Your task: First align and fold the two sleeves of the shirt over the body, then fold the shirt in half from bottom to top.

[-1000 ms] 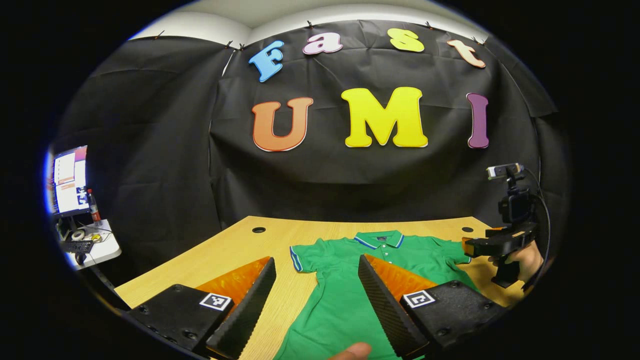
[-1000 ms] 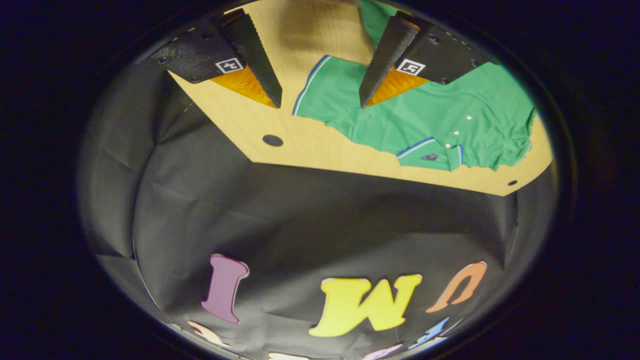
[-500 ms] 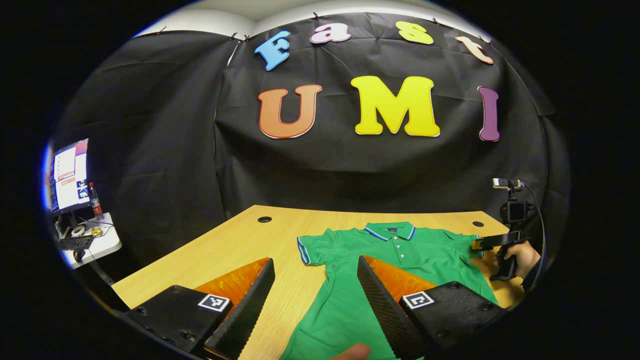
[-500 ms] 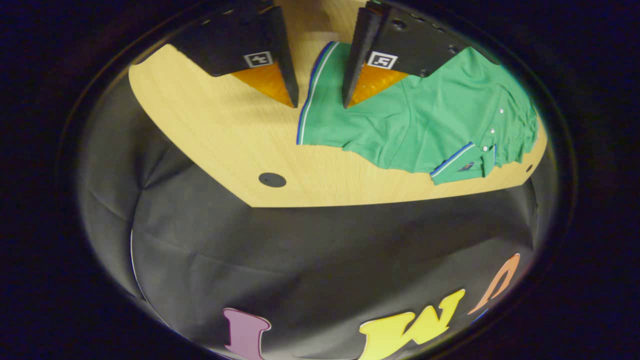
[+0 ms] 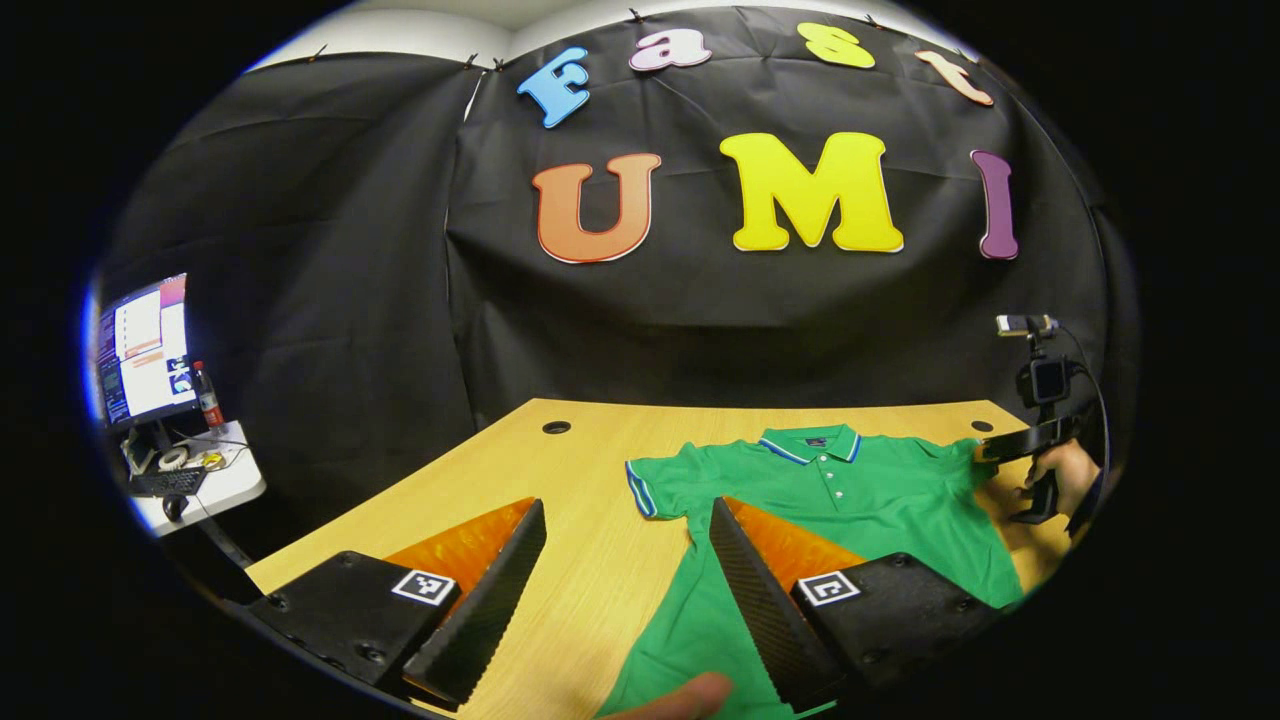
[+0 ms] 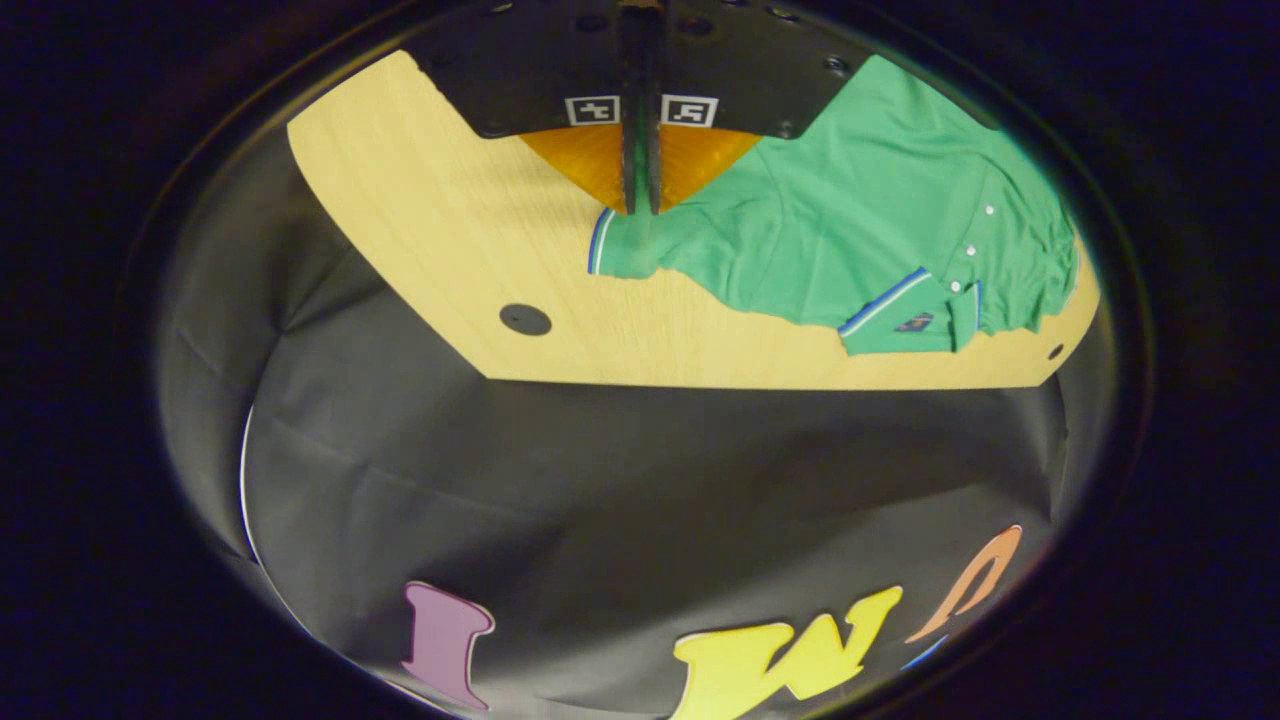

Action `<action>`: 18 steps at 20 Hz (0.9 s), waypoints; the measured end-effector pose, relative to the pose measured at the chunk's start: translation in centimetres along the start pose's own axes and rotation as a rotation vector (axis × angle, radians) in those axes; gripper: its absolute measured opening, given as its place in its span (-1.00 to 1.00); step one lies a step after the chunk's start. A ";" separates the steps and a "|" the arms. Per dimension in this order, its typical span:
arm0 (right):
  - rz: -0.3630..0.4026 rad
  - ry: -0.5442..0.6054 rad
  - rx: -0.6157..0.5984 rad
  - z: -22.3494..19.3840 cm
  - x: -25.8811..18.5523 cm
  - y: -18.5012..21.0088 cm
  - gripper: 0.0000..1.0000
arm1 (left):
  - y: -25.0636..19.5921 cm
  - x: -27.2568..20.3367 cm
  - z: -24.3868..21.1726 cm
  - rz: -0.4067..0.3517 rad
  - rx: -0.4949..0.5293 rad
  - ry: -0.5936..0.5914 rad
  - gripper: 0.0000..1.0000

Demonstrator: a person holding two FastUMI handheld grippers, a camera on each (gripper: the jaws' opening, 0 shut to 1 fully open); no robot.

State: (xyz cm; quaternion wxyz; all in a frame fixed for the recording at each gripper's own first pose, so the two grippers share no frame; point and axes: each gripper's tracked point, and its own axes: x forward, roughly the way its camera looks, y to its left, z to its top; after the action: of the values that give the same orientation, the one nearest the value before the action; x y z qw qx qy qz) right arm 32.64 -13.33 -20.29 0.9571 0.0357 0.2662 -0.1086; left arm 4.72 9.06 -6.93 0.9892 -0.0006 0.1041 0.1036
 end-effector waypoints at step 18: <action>0.270 -0.204 -0.102 6.4 -11.0 14.4 0.92 | -0.2 0.1 0.5 -0.011 -0.044 -0.012 1.00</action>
State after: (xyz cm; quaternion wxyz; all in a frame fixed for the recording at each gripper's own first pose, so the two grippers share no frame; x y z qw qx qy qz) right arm 29.97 2.01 -9.01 0.9856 0.0112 0.1656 0.0318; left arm 4.97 8.95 -6.47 0.9901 -0.0224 0.0956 0.1007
